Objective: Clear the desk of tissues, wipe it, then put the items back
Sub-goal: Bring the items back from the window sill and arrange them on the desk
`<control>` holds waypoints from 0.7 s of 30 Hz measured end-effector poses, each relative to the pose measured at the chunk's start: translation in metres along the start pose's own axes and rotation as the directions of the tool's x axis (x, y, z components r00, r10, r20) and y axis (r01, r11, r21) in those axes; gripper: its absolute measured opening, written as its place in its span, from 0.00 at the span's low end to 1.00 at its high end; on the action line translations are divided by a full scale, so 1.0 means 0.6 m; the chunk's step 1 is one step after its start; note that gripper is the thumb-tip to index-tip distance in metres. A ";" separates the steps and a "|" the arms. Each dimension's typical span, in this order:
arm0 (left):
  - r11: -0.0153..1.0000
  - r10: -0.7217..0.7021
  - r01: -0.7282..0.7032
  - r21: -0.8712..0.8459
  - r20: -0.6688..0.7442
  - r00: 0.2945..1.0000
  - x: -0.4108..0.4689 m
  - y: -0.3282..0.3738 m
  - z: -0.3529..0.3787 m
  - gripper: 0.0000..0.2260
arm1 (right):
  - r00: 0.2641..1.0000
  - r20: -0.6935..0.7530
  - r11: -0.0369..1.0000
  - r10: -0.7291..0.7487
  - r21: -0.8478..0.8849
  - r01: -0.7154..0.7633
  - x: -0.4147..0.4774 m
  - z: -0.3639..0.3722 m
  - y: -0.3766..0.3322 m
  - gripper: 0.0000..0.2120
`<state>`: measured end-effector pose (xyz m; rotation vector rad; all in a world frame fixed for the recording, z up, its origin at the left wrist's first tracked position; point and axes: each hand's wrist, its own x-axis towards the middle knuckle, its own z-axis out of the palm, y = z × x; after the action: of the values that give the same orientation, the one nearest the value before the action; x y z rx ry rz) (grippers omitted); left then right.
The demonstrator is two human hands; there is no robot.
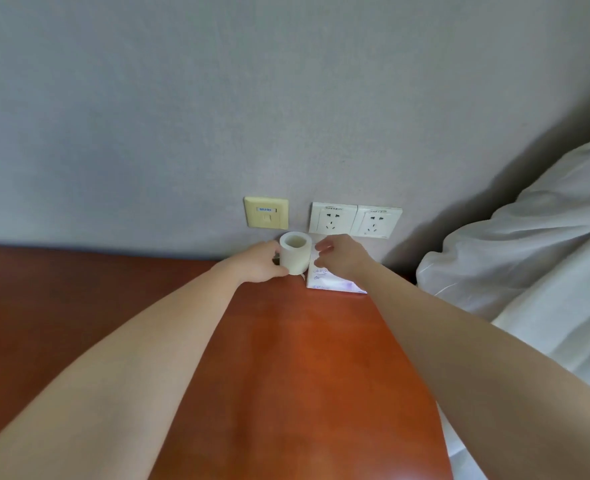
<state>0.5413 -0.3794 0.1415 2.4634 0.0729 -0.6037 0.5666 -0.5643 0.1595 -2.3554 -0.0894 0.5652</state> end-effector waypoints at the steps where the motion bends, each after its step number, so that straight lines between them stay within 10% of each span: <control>1: 0.998 0.029 -0.029 0.052 -0.007 1.000 -0.017 0.007 -0.005 0.21 | 1.000 -0.010 1.000 -0.016 -0.022 0.016 -0.018 -0.006 -0.003 0.17; 21: 0.787 0.500 -0.498 0.364 0.098 0.861 -0.439 0.218 0.113 0.28 | 0.905 -0.419 0.980 0.077 -0.134 -0.145 -0.610 -0.050 0.102 0.20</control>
<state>0.3023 -0.5030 0.2789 2.6833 -0.7470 -0.3986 0.2436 -0.7082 0.2756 -2.6009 0.2016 0.1025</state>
